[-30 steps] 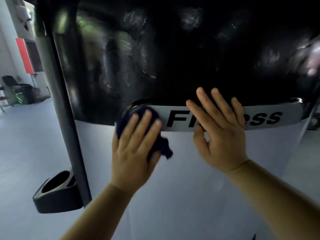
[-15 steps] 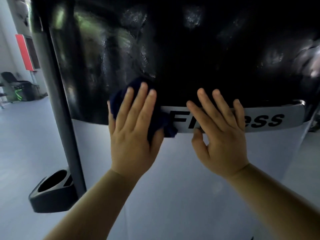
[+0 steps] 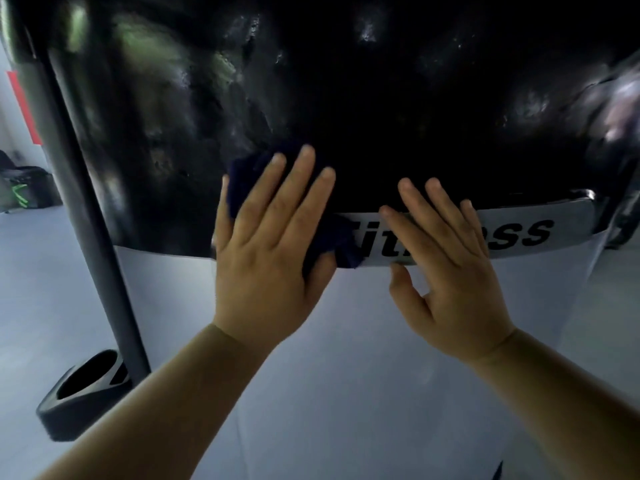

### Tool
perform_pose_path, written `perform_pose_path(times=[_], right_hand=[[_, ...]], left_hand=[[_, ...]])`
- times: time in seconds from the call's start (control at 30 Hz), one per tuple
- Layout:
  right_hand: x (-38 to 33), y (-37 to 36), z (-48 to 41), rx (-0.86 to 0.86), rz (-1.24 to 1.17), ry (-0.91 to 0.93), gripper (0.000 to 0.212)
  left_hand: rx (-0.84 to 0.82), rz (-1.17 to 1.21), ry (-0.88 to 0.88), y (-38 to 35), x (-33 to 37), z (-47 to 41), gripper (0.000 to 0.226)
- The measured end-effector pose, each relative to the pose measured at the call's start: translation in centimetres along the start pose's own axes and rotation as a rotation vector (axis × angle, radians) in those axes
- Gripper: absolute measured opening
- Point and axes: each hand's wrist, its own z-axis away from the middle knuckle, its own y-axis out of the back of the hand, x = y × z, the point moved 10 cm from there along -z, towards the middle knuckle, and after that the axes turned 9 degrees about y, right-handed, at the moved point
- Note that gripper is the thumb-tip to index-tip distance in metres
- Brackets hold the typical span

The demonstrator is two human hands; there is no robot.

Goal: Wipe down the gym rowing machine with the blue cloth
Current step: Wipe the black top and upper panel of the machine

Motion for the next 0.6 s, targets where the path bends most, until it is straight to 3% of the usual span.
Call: perform_pose_path(times=[0.23,0.37,0.43,0.5,0.6], right_hand=[[0.7,0.5,0.7,-0.016,-0.007,-0.023,0.055],[1.2,0.7,0.8,-0.01,0.012,-0.035,0.056],[2.0,1.1,1.1,-0.015,0.039,-0.063,0.057],[2.8,1.3,1.5,-0.042,0.057,-0.086,0.058],[3.6,1.5,2.0,-0.074,0.067,-0.098,0.059]], left_hand=[[-0.179,-0.15,-0.368,-2.9,3.0,7.3,0.062],[-0.023,-0.03,-0.039,-0.5,0.6,1.3,0.058],[0.005,-0.006,-0.001,-0.4,1.0,0.7,0.056],[-0.051,-0.02,-0.083,-1.7,2.9,2.3,0.055],[-0.197,-0.145,-0.384,-4.4,6.5,7.3,0.049]])
